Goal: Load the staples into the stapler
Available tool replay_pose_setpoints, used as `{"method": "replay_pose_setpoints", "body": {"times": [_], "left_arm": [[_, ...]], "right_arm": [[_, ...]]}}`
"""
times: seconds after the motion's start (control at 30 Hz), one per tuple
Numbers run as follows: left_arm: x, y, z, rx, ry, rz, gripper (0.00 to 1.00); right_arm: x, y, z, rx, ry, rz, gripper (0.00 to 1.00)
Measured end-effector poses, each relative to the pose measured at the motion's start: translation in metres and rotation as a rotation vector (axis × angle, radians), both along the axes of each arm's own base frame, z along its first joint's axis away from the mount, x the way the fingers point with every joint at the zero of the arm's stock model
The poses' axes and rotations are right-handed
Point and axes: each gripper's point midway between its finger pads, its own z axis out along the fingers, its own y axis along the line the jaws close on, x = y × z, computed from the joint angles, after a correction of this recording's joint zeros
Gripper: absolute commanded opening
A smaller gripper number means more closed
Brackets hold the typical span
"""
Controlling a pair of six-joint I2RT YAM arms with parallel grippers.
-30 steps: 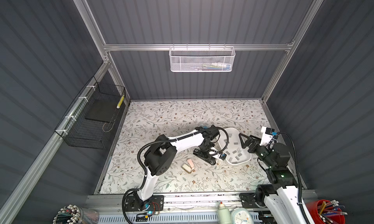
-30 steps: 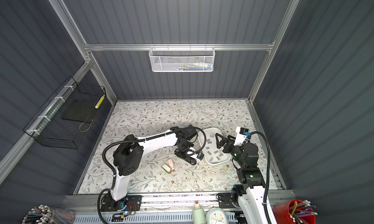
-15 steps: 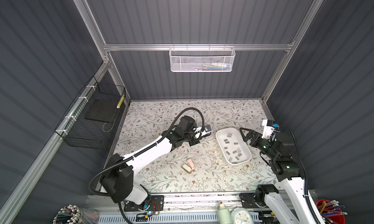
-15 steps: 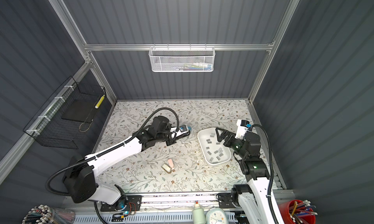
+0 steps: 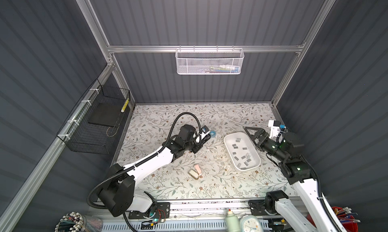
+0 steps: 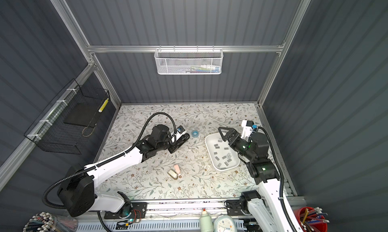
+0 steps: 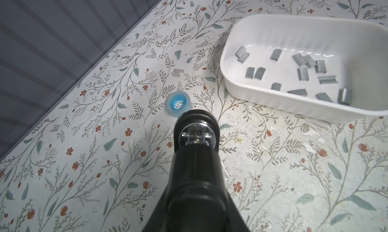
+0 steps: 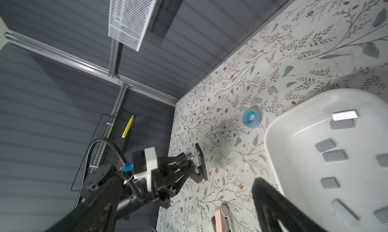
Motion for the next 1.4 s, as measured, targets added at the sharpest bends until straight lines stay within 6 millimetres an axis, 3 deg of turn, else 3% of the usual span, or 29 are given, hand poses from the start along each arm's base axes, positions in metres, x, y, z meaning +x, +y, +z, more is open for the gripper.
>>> {"method": "replay_pose_setpoints", "body": {"times": [0.1, 0.2, 0.33, 0.43, 0.57, 0.67, 1.0, 1.2, 1.4], "left_arm": [[-0.003, -0.004, 0.0, -0.012, 0.01, -0.025, 0.0], [-0.006, -0.006, 0.0, -0.02, 0.016, -0.047, 0.0], [-0.008, -0.009, 0.001, -0.041, 0.005, -0.066, 0.0], [-0.011, -0.009, -0.004, -0.04, 0.008, -0.078, 0.0], [-0.012, -0.008, -0.005, -0.033, 0.009, -0.084, 0.0], [-0.014, -0.009, -0.006, -0.032, 0.016, -0.095, 0.0], [-0.027, -0.02, -0.002, -0.073, 0.034, -0.184, 0.0], [-0.031, -0.022, 0.004, -0.086, 0.023, -0.211, 0.0], [-0.031, -0.021, 0.005, -0.085, 0.016, -0.21, 0.0]], "right_arm": [[0.021, -0.001, -0.028, -0.073, -0.014, -0.007, 0.88], [0.03, 0.004, -0.059, -0.115, 0.04, 0.025, 0.86], [0.023, 0.026, -0.048, -0.136, -0.037, 0.13, 0.91], [0.008, 0.044, -0.027, -0.151, -0.15, 0.204, 0.89], [0.003, 0.059, -0.019, -0.157, -0.21, 0.258, 0.86], [0.005, 0.073, -0.031, -0.163, -0.186, 0.299, 0.8], [0.019, 0.133, -0.103, -0.24, 0.019, 0.448, 0.63], [0.028, 0.148, -0.122, -0.264, 0.075, 0.466, 0.58], [0.029, 0.149, -0.124, -0.269, 0.083, 0.463, 0.53]]}}
